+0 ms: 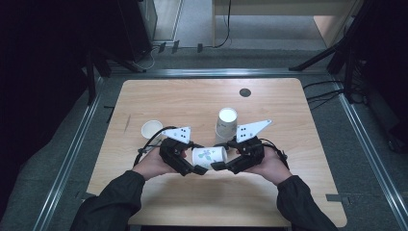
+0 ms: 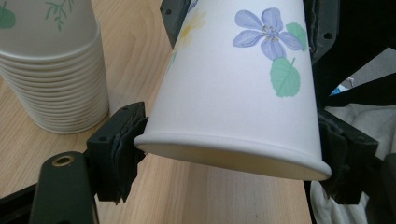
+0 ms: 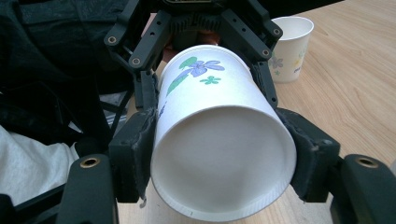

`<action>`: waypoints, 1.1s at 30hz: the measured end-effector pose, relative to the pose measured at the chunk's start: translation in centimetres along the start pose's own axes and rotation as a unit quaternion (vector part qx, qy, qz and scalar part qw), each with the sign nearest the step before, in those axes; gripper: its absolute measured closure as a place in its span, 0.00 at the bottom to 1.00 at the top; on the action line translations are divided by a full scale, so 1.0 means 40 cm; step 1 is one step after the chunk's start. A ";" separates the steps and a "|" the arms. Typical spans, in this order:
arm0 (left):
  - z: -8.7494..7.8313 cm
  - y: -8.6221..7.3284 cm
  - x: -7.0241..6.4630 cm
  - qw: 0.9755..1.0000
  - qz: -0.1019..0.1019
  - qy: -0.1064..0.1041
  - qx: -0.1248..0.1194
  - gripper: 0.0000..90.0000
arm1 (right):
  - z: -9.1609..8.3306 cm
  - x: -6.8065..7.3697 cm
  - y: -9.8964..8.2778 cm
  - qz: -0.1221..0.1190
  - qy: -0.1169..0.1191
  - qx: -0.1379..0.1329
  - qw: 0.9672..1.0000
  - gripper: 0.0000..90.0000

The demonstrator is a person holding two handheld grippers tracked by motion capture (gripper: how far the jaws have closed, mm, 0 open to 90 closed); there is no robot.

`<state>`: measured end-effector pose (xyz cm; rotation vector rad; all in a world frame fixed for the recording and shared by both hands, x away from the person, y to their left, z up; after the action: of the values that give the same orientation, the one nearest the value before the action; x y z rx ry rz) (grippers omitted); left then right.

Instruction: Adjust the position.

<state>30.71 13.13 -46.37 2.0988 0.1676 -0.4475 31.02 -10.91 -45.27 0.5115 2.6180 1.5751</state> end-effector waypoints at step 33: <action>-0.035 0.006 -0.009 1.000 0.004 0.007 -0.004 0.24 | -0.007 0.002 -0.004 -0.005 -0.006 0.008 1.000 0.30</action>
<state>30.81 14.18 -45.38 2.0949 0.1689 -0.4258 30.85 -11.19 -45.28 0.5049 2.6218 1.5451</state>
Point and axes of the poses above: each handheld gripper's, and its own axes: z roughly forward along the jaws, y roughly out of its top, x roughly to its left, the point moved 1 cm from there along z, roughly forward along the jaws, and after that the axes turned 14 degrees about -y, right-handed, at the moved point
